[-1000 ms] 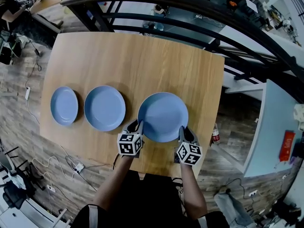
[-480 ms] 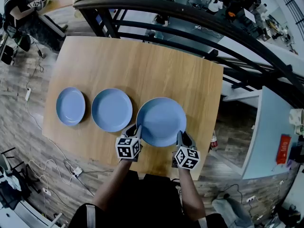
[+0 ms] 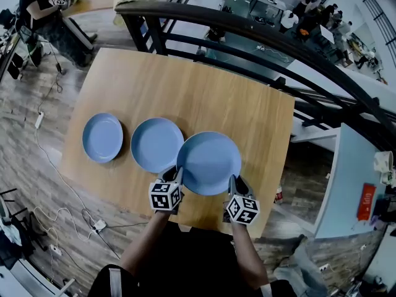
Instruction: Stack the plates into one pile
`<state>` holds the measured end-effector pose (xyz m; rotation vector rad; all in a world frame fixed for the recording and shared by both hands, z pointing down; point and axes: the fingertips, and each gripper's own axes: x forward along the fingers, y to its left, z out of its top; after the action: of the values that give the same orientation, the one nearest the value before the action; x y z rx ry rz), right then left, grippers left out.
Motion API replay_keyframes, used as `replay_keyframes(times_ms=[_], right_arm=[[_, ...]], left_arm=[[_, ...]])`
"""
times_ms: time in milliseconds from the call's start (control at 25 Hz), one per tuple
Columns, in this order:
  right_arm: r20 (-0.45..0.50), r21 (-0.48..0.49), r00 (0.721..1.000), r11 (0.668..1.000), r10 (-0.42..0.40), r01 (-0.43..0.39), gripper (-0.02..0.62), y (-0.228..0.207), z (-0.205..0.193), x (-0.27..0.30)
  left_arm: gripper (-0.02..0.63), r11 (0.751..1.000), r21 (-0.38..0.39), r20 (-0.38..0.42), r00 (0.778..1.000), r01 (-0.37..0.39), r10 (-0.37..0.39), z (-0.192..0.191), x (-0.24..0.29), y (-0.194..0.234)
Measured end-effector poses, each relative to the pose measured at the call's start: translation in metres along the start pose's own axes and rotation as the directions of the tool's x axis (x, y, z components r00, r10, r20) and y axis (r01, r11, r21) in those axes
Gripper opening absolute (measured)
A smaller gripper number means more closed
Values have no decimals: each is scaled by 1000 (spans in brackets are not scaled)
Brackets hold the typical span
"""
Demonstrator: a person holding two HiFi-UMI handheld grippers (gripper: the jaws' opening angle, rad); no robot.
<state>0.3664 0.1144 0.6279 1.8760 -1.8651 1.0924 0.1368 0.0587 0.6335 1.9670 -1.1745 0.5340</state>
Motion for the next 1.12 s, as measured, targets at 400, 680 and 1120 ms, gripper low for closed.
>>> replay_keyframes(times_ms=[400,680,1120], right_arm=[[7,-39,1000,999,28,-27,81,44,5,-8],[11,-52,999,998,42,-41,80,76,4,-8],[23,-71,998,996,56,-54,81,127,-4,-7]], left_arm=[[67,1000,-8,47,999,-1,2,13,-38,24],[67,1000,-22,68,998,-3,4,19,-60,48],[69,1000,-14,95,995,-4,5,26,-93,88]])
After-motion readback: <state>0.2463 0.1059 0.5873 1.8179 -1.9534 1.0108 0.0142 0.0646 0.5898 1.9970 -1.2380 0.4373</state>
